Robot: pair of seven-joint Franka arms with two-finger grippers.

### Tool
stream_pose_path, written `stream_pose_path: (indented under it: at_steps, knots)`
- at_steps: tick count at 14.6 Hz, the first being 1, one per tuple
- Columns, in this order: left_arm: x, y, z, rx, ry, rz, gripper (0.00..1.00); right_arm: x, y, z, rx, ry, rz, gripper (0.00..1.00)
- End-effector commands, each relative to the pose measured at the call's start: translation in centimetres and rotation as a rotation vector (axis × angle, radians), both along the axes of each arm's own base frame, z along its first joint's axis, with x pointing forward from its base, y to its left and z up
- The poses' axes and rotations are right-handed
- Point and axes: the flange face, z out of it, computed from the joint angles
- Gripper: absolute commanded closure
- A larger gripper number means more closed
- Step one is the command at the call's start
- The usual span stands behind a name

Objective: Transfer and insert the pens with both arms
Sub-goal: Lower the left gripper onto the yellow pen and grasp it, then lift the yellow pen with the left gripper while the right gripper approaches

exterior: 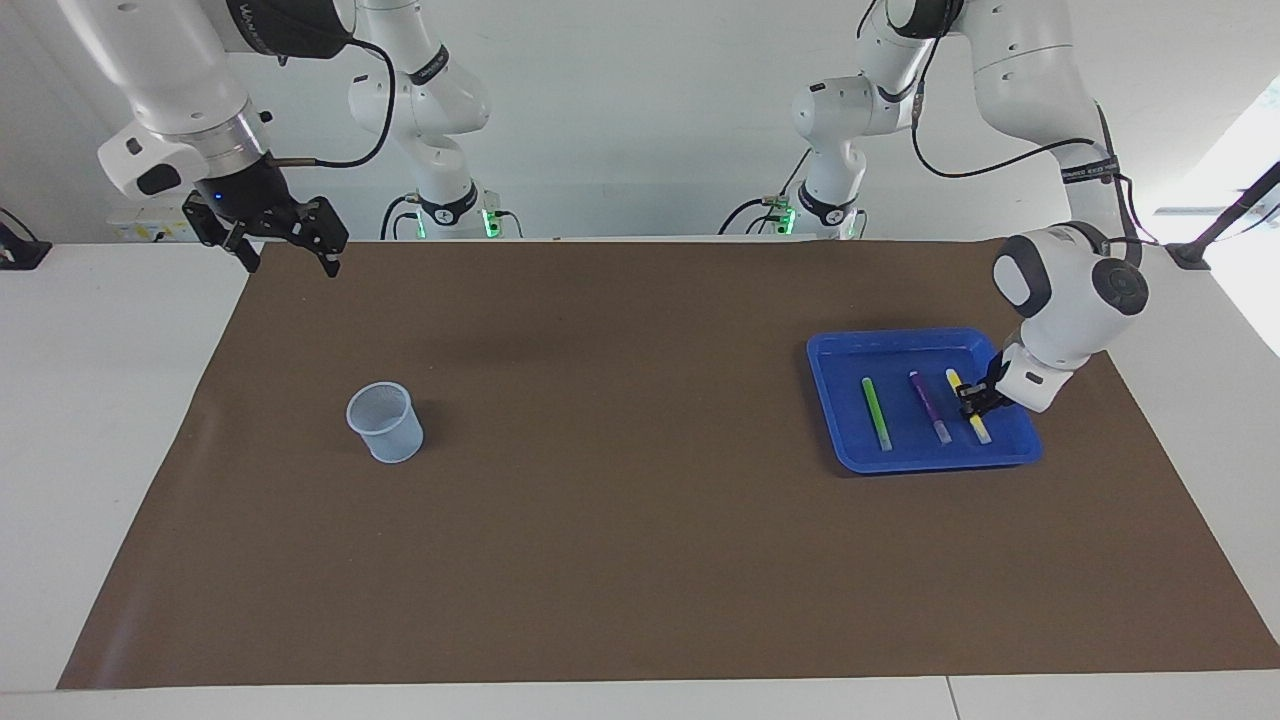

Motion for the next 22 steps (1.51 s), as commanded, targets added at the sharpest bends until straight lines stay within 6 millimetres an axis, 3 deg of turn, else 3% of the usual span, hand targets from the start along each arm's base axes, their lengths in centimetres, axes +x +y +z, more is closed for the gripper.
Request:
stream_pose_path:
  at_steps: [1, 4, 7, 9, 11, 14, 17, 22]
  knots:
    - [1.1, -1.7, 4.9, -0.009, 0.054, 0.074, 1.00, -0.1, -0.3, -0.2, 0.010, -0.004, 0.006, 0.00]
    - [1.7, -5.3, 8.4, -0.004, 0.092, 0.149, 1.00, 0.0, 0.0, -0.2, 0.010, -0.010, 0.010, 0.00]
    - [1.6, -9.1, 12.3, -0.044, 0.124, 0.261, 1.00, 0.2, 2.6, -0.1, 0.012, -0.027, 0.052, 0.00]
    - [1.3, -12.2, 14.7, -0.055, 0.161, 0.349, 1.00, 0.2, 3.2, -0.2, 0.014, -0.027, 0.040, 0.00]
    - [0.3, -15.0, 18.0, -0.145, 0.202, 0.554, 1.00, 0.5, 4.7, 0.1, 0.093, -0.053, 0.043, 0.00]
    - [-1.4, -18.6, 21.8, -0.241, 0.251, 0.750, 1.00, 0.8, 6.9, 0.2, 0.243, -0.072, -0.085, 0.00]
    - [-2.5, -21.7, 24.0, -0.328, 0.360, 0.952, 1.00, 1.2, 8.6, 0.6, 0.367, -0.079, -0.235, 0.00]
    - [-3.9, -28.5, 25.4, -0.421, 0.533, 1.179, 1.00, 0.8, 16.7, 1.0, 0.510, -0.050, -0.435, 0.00]
